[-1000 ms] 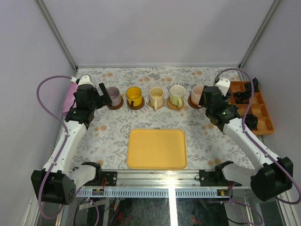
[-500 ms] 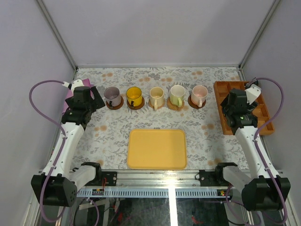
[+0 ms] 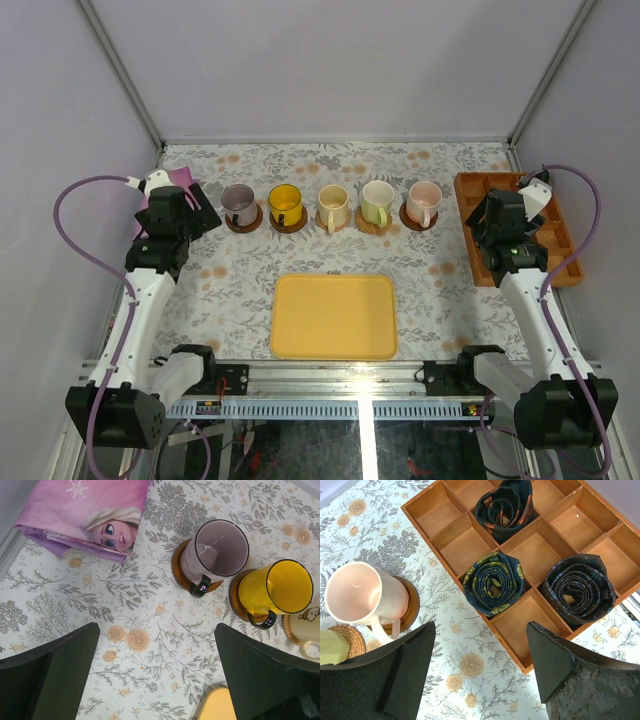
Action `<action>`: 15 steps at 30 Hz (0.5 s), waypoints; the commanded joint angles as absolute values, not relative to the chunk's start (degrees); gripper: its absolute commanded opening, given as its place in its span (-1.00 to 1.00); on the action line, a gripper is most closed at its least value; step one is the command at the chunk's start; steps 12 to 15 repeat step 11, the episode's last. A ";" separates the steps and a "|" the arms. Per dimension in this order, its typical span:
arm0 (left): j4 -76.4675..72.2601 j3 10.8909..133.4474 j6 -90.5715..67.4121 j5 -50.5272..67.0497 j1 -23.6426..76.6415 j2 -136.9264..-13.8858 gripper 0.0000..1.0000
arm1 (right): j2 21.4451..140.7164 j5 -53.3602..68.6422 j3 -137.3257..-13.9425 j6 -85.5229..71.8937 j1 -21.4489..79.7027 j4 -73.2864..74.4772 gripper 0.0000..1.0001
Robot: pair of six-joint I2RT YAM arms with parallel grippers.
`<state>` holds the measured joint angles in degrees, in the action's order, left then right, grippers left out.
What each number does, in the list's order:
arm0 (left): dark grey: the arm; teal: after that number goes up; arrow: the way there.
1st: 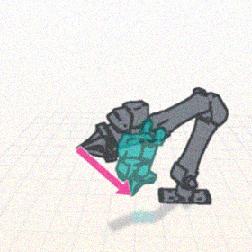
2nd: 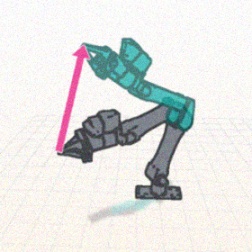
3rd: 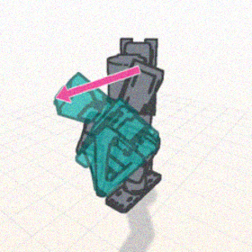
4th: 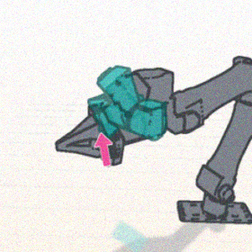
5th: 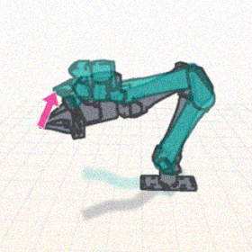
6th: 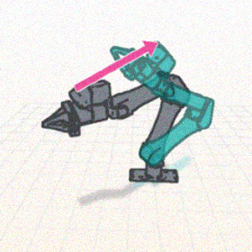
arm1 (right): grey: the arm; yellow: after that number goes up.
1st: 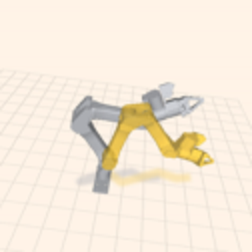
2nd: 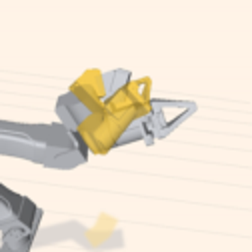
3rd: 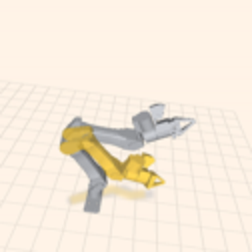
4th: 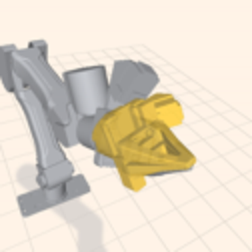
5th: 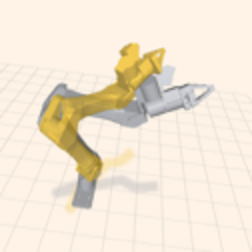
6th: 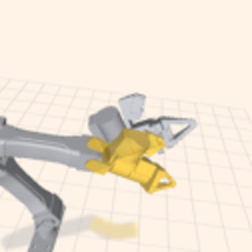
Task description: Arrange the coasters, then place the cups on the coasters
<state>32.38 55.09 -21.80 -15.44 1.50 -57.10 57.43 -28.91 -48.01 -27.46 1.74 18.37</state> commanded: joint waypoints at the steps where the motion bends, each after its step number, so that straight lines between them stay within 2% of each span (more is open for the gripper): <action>1: 29.64 53.44 -22.57 -15.63 1.41 -55.48 1.00 | 57.23 -28.06 -49.40 -26.53 1.58 16.79 0.62; 15: 29.25 53.00 -22.64 -15.73 1.32 -54.87 1.00 | 57.00 -27.51 -48.71 -26.73 1.58 16.31 0.63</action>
